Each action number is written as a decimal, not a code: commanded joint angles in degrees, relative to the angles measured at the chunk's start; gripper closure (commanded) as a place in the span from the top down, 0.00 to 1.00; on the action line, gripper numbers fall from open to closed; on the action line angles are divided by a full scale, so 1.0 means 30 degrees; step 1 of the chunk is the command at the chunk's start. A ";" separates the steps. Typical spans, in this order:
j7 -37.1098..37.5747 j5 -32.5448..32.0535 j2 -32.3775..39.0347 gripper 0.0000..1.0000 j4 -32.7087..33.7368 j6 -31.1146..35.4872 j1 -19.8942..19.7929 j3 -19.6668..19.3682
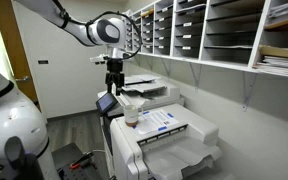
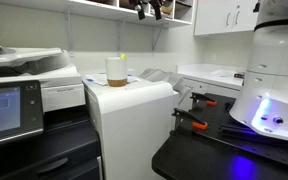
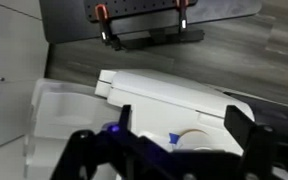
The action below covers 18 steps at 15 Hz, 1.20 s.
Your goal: Take the marker from the white cup and put it on top of the printer
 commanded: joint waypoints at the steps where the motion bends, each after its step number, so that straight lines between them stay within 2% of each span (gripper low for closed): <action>1: 0.0068 -0.0076 0.0020 1.00 0.0028 -0.0027 0.0232 -0.0213; 6: 0.0068 -0.0076 0.0019 1.00 0.0028 -0.0026 0.0232 -0.0213; 8: -0.0727 -0.1108 0.0878 1.00 0.0593 -0.0014 0.0244 -0.0088; 11: -0.3272 -0.2861 0.2701 1.00 0.1607 0.0206 0.0498 -0.0308; 13: -0.4897 -0.3839 0.4190 1.00 0.2248 0.1514 0.0632 -0.0465; 16: -0.7787 -0.3857 0.6733 1.00 0.3672 0.2580 0.0893 -0.0709; 18: -0.9501 -0.3755 0.8190 1.00 0.4732 0.2287 0.1125 -0.0605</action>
